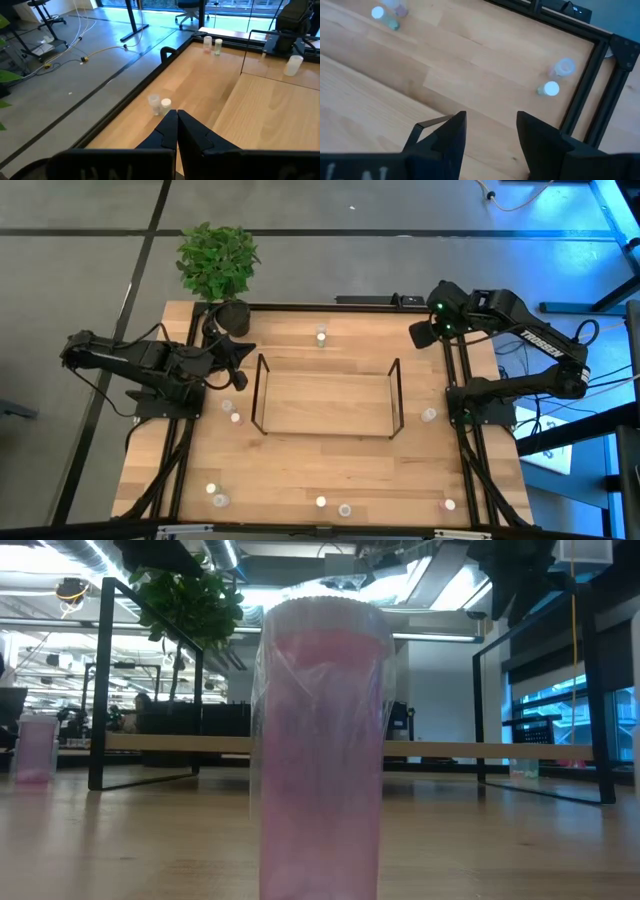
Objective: Pick and place medicine bottles onto shelf by color
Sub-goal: Put the top right blue pill bottle on the shelf
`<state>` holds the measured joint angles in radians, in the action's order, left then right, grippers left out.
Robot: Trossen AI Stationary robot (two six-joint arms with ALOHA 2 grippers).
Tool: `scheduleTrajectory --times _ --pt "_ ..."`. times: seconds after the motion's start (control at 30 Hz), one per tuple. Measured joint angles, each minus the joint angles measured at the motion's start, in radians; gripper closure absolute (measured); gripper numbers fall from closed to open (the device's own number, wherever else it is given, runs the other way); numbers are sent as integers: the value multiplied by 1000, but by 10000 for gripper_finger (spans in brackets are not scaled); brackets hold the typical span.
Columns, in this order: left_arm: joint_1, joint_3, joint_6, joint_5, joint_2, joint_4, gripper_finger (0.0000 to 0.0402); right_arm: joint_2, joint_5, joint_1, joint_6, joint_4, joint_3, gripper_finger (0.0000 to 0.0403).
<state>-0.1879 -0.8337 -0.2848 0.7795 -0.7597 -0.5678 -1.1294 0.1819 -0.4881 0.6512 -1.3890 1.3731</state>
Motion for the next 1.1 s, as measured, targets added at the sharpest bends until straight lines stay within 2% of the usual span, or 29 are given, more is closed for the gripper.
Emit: scheduleTrajectory --times 0.2,0.33,0.57,0.7,0.8,1.1 --pt "0 0 0 0 0 0 401 0 6 0 5 2 0 226" --pt "0 0 0 0 0 0 401 0 5 0 70 2 0 226" --pt "0 0 0 0 0 0 401 0 -33 1 111 2 -4 226" --pt "0 0 0 0 0 0 401 0 78 0 280 -36 -33 226" --pt "0 0 0 0 0 0 401 -1 91 0 397 -29 -78 225" --pt "0 0 0 0 0 0 401 0 88 0 343 61 -152 225"
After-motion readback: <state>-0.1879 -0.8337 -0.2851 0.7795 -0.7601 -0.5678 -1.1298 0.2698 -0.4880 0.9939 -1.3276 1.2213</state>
